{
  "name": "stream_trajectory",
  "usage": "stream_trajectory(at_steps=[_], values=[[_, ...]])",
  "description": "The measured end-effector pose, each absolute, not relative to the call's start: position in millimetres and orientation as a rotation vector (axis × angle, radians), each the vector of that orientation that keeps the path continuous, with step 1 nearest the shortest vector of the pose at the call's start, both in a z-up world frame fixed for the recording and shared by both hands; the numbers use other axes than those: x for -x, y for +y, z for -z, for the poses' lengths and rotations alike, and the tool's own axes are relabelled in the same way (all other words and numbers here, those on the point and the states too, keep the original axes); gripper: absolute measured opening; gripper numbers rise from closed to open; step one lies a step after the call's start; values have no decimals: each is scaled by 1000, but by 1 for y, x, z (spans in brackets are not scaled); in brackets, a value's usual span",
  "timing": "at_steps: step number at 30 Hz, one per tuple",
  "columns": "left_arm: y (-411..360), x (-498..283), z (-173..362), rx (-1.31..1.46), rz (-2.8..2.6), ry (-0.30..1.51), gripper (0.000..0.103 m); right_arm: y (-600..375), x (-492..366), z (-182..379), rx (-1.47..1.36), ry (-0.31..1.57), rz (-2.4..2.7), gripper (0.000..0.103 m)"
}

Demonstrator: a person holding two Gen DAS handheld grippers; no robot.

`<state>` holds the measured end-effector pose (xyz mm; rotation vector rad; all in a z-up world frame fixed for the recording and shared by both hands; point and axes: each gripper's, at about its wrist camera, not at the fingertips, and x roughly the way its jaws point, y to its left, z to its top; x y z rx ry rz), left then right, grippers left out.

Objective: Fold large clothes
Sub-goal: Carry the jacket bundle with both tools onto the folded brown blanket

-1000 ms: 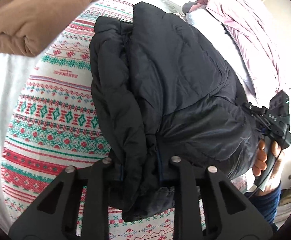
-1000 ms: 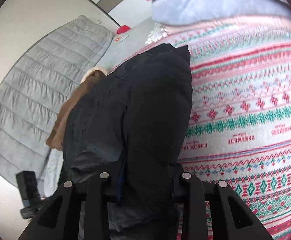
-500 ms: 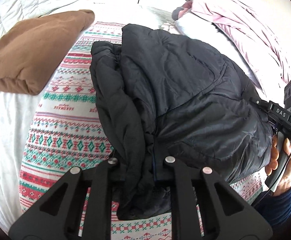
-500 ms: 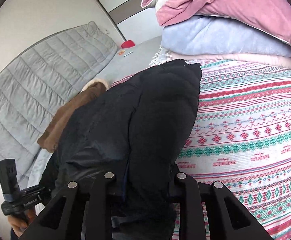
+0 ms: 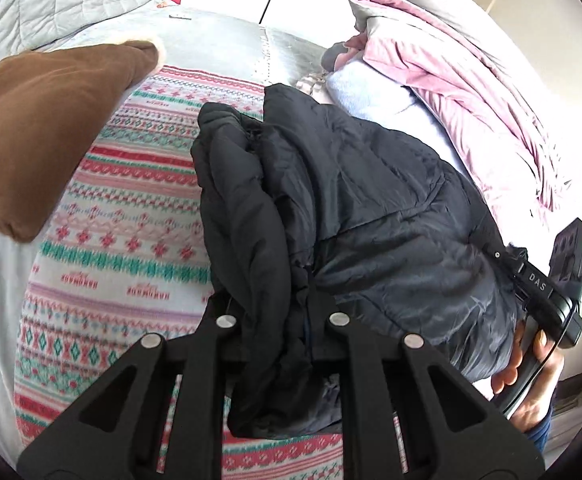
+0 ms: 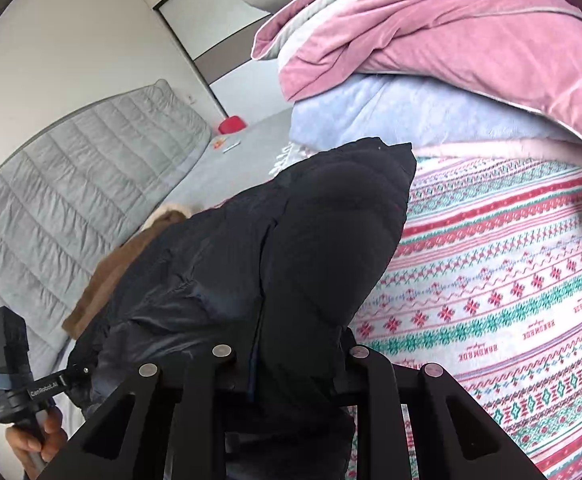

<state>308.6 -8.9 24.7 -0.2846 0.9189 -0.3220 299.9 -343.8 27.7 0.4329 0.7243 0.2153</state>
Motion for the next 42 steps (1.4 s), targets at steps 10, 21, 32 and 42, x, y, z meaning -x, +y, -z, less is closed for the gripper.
stream_trajectory(at_steps=[10, 21, 32, 42], values=[[79, -354, -92, 365, 324, 795, 15, -261, -369, -111, -354, 628, -305, 19], [251, -362, -267, 176, 38, 446, 16, -67, -444, -213, -413, 305, -627, 18], [387, -405, -42, 361, -232, 813, 27, 55, -525, 31, -594, 825, -719, 38], [384, -410, -57, 376, -256, 822, 32, 24, -527, -7, -572, 861, -679, 39]])
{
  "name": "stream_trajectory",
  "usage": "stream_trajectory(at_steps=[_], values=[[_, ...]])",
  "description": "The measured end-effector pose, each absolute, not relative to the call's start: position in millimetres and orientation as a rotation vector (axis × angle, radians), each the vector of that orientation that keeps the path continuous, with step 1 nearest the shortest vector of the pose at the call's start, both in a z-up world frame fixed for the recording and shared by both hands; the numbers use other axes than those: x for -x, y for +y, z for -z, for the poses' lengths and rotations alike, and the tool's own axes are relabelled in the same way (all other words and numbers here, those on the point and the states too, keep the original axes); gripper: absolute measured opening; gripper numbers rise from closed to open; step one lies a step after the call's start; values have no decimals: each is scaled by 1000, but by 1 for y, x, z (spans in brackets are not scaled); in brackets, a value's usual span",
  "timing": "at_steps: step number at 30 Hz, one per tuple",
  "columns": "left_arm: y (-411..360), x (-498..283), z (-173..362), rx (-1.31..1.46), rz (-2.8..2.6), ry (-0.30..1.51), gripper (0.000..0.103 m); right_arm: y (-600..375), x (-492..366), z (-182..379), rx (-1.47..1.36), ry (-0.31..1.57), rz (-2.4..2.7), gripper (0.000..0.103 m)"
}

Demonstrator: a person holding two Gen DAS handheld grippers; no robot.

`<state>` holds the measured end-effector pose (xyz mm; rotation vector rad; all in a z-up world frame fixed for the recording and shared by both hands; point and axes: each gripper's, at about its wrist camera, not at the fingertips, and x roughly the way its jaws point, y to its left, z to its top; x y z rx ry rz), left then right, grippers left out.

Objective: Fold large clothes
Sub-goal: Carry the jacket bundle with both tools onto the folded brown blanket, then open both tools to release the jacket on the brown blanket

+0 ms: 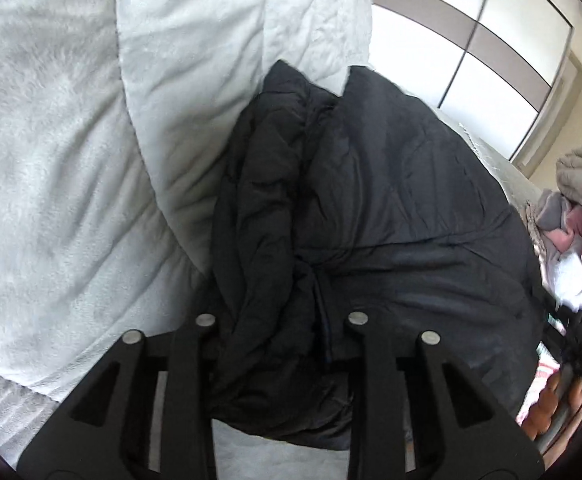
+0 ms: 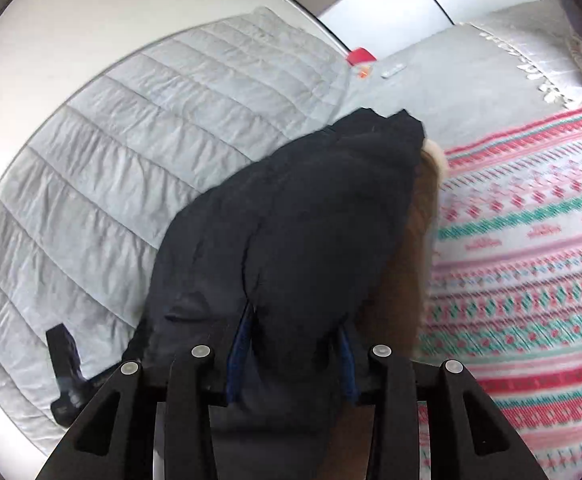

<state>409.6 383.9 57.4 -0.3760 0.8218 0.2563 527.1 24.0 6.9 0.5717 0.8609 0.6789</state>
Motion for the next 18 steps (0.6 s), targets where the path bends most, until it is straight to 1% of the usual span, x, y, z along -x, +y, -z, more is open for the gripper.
stream_trajectory(at_steps=[3, 4, 6, 8, 9, 10, 11, 12, 13, 16, 18], values=[[395, -394, -69, 460, -265, 792, 37, 23, -515, -16, -510, 898, -664, 42], [395, -384, -76, 470, -288, 771, 41, 14, -507, -19, -513, 887, -664, 44], [392, -361, -86, 446, -349, 756, 48, -5, -483, -24, -540, 868, -666, 54], [381, -331, -98, 414, -385, 732, 50, -22, -460, -29, -566, 861, -673, 60], [374, -313, -104, 405, -394, 721, 54, -29, -446, -32, -568, 863, -685, 62], [362, -288, -109, 394, -410, 709, 61, -31, -436, -34, -560, 869, -696, 62], [353, -272, -110, 389, -417, 701, 65, -35, -423, -38, -544, 874, -709, 63], [341, -248, -112, 379, -431, 692, 74, -41, -403, -42, -518, 875, -729, 64], [328, -224, -113, 366, -447, 687, 79, -45, -389, -46, -498, 874, -744, 64], [299, -179, -114, 323, -480, 673, 80, -57, -336, -60, -410, 865, -792, 69], [266, -156, -104, 310, -493, 676, 81, -63, -306, -70, -370, 861, -816, 71]])
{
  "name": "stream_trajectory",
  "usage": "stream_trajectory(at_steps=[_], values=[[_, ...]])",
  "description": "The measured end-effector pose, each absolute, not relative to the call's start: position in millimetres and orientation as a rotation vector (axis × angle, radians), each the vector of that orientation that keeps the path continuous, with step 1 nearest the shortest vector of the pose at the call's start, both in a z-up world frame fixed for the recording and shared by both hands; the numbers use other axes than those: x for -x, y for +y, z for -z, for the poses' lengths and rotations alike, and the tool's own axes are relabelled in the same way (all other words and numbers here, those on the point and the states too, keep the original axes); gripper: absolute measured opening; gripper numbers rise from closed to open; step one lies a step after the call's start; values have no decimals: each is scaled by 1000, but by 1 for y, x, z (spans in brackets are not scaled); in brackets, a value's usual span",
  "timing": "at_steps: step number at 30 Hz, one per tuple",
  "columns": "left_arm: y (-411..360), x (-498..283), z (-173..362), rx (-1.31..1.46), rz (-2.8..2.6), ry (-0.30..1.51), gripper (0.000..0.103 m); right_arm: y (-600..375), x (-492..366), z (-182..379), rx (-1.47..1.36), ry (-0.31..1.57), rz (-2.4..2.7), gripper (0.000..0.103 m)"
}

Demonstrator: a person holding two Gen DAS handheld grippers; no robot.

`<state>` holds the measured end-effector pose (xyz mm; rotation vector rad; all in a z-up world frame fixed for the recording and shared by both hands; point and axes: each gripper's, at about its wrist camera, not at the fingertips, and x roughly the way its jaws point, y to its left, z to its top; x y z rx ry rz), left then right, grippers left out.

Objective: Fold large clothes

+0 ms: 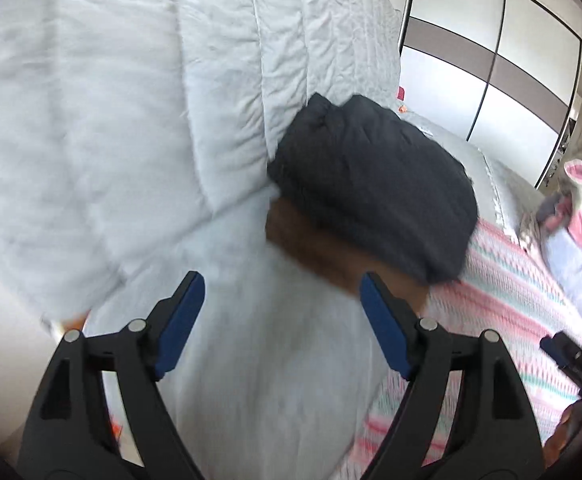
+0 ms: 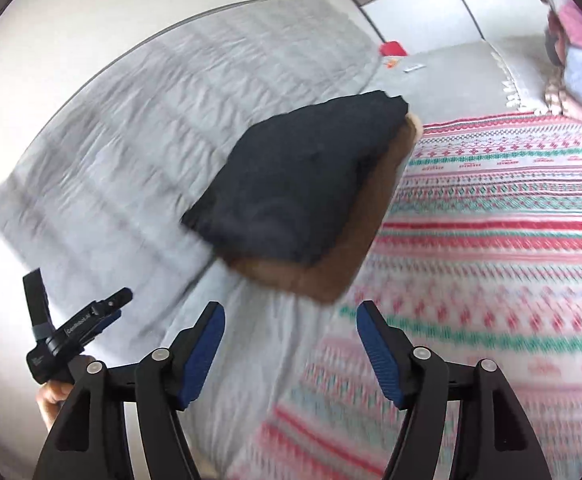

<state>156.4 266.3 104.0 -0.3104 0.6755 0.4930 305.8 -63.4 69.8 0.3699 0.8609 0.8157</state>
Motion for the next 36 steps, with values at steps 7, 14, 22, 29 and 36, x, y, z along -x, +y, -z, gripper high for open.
stream_trajectory(at_steps=[7, 14, 22, 29, 36], values=[[174, -109, -108, 183, -500, 661, 92, -97, -207, -102, -247, 788, -875, 83], [102, -64, -122, 50, -547, 572, 100, -117, -146, -106, -149, 649, -936, 99], [68, -29, -101, 62, -615, 597, 102, -130, -122, -90, -64, 629, -917, 100], [49, -12, -95, 39, -621, 601, 102, -139, -113, -91, -59, 605, -880, 103], [36, -4, -100, 30, -601, 587, 102, -150, -106, -96, -68, 574, -836, 103]])
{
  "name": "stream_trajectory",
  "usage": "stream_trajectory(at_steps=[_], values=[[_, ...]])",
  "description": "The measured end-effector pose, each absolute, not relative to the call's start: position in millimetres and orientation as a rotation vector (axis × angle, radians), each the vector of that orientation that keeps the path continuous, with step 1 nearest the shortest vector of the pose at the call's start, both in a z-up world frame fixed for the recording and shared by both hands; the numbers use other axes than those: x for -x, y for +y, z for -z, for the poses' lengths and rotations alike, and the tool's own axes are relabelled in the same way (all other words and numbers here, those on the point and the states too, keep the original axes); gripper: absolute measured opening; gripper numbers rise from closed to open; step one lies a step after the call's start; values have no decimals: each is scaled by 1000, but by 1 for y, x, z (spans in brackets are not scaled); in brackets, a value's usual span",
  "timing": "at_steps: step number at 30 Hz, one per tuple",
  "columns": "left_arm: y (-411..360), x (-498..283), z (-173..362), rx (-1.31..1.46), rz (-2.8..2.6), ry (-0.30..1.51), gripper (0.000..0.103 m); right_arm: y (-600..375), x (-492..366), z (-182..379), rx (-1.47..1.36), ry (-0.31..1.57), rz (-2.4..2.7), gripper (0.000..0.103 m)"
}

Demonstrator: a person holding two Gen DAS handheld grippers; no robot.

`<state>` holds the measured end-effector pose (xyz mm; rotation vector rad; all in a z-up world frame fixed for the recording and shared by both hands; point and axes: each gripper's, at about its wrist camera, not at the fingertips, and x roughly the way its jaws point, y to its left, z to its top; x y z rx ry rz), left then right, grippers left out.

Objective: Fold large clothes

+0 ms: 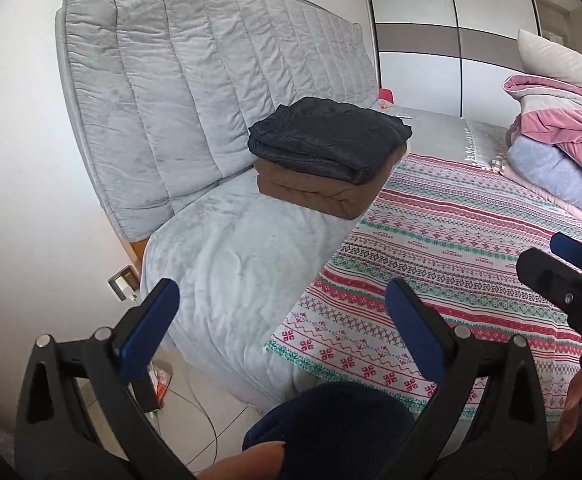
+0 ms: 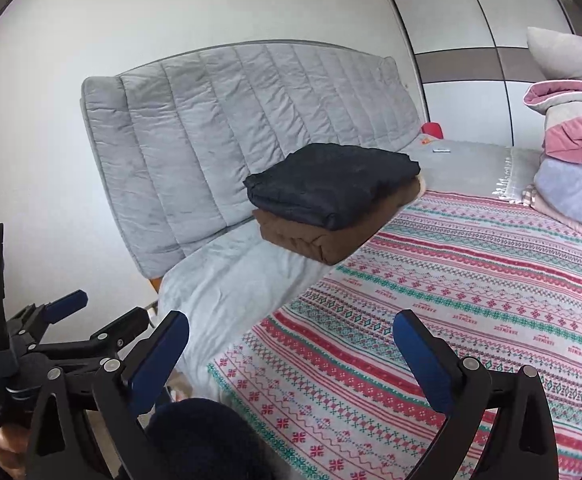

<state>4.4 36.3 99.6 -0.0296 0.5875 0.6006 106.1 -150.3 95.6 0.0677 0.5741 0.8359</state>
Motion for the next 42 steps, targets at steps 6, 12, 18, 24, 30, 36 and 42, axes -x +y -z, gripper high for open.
stream_trajectory(at_steps=[6, 12, 18, 24, 30, 36, 42], values=[[30, -6, -99, 27, -588, 587, 102, -154, -104, -95, -56, 569, -795, 103], [27, -8, -99, 20, -590, 588, 102, -156, -101, -100, -49, 540, -756, 103], [27, -12, -96, 22, -602, 598, 102, -156, -101, -100, -22, 529, -707, 103], [23, -16, -94, 17, -598, 602, 102, -159, -102, -98, -21, 533, -694, 103], [22, -21, -92, 15, -585, 611, 102, -160, -106, -96, -29, 545, -689, 103], [22, -23, -91, 15, -580, 619, 102, -158, -106, -94, -24, 550, -687, 103], [21, -23, -90, 18, -573, 621, 102, -157, -106, -94, -23, 553, -684, 103]])
